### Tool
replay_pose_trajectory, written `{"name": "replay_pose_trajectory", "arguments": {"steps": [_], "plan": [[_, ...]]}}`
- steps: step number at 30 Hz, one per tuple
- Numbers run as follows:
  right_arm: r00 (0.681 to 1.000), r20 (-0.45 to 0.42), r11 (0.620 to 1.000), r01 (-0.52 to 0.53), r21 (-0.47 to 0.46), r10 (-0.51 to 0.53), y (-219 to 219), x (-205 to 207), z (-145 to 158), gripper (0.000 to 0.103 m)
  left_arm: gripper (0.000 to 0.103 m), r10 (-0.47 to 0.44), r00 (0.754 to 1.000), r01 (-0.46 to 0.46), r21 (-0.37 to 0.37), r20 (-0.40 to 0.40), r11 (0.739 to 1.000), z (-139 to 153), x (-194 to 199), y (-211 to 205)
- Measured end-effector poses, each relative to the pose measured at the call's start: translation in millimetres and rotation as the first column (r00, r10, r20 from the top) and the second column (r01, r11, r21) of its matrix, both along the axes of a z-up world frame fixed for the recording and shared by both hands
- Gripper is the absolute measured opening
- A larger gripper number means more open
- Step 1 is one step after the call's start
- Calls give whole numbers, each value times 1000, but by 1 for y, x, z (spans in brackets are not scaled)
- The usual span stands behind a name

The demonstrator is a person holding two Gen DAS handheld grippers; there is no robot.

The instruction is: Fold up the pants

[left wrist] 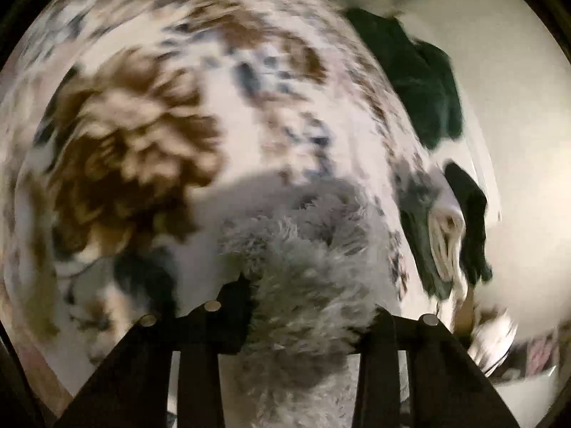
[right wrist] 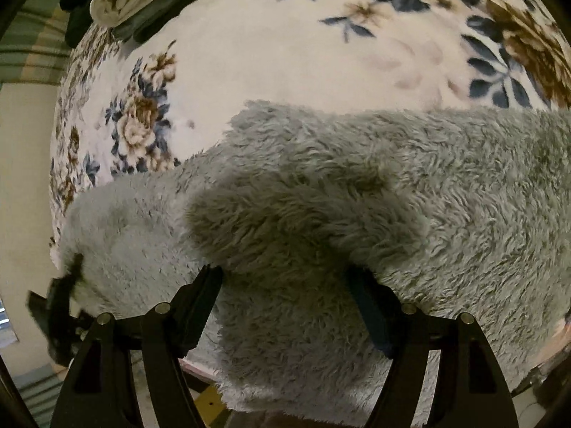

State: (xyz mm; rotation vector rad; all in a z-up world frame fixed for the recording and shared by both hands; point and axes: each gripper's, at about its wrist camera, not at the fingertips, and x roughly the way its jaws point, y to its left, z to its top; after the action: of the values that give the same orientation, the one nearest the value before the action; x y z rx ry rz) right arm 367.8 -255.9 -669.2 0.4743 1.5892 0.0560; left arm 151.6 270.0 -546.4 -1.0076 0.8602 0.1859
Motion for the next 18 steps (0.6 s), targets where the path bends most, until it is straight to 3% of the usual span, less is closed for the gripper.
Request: {"name": "replay_pose_trajectory", "arguments": {"steps": [2,3,5,7,8,9,10,14,16,18], "plan": [[1000,-6,1000,4,1,-4,0,1,-1,77,44,-20,999,19,-24,-46,1000,-13,11,-4],[1000,-9,1000,9,6,-9,-1,2,-1,77,62,-29,996,24,-65,-80,998,-27,17,-4],[1000,-8,1000,22,19,-21,-3,2,0,77,67,-21,991,5,-120,-132,993,-46,24,1],[999,-4,998,36,42,-36,-8,1,3,77,63,-1,994,-16,-152,-112,988,-51,24,7],[999,1,998,41,53,-41,-11,0,5,77,56,-7,994,-8,-141,-105,990,-48,25,8],[999,4,997,45,59,-45,-13,-1,6,77,37,-19,995,7,-122,-98,993,-43,26,7],[999,10,996,52,71,-53,-17,-3,8,77,26,-36,995,27,-89,-91,996,-37,27,5],[997,17,992,77,104,-79,-33,-11,13,77,21,-61,995,61,-4,-75,998,-12,21,-10],[996,17,990,85,109,-88,-41,-15,16,77,21,-107,992,116,152,-68,982,16,19,-28],[995,18,990,93,109,-96,-51,-20,17,77,20,-177,983,184,283,-51,941,47,14,-61]]}}
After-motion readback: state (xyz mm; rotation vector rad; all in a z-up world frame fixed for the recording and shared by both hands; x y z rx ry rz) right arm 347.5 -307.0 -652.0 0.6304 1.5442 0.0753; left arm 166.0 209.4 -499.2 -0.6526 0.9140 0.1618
